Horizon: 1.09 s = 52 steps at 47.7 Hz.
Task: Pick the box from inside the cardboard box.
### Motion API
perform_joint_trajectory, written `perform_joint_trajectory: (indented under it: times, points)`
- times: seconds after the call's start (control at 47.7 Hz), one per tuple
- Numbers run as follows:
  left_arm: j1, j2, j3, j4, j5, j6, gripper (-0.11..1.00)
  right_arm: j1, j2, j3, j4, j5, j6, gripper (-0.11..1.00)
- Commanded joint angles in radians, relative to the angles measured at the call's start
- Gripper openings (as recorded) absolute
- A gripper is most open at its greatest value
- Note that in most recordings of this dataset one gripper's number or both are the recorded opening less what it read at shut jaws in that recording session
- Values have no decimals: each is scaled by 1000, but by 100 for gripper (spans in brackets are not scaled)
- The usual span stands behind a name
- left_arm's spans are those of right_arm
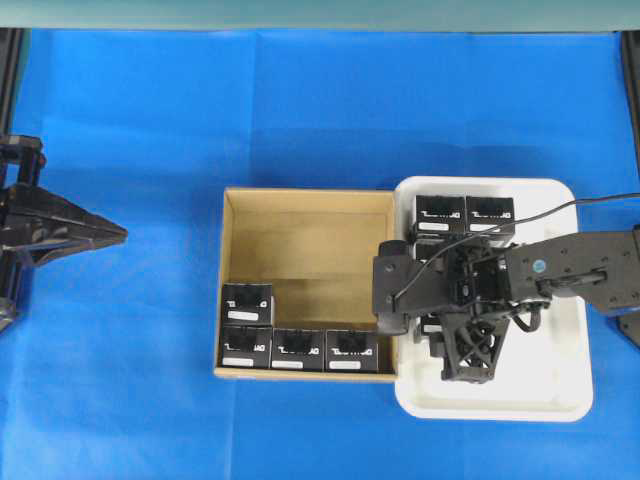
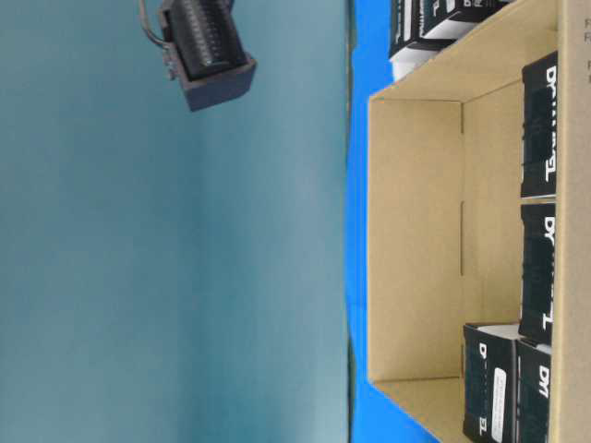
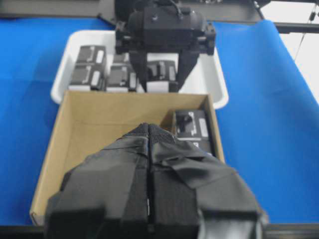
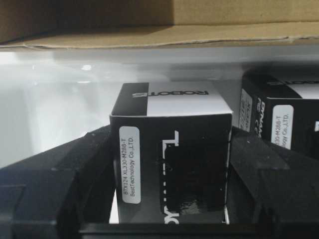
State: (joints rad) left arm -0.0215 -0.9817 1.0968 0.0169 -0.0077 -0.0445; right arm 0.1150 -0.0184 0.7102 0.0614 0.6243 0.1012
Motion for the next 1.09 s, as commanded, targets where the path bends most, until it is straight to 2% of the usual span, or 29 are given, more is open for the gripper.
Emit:
perform_joint_trajectory:
  times: [0.0, 0.377, 0.797, 0.839, 0.965, 1.069]
  points:
    - [-2, 9, -26, 2, -9, 0, -7, 0, 9, -2, 3, -6, -2, 62]
    - [-3, 9, -31, 2, -12, 0, -7, 0, 14, 9, 3, -67, 8, 62]
    - [-3, 12, -29, 2, -12, -2, -7, 0, 14, 12, 3, -81, 9, 62]
    - [-3, 14, -29, 0, -12, -2, -7, 0, 14, 12, 3, -86, 9, 64]
    - [-9, 14, -31, 2, -12, -2, -7, 0, 14, 14, 3, -100, 8, 80]
    - [-11, 12, -31, 2, -12, -3, -7, 0, 14, 14, 3, -115, 8, 81]
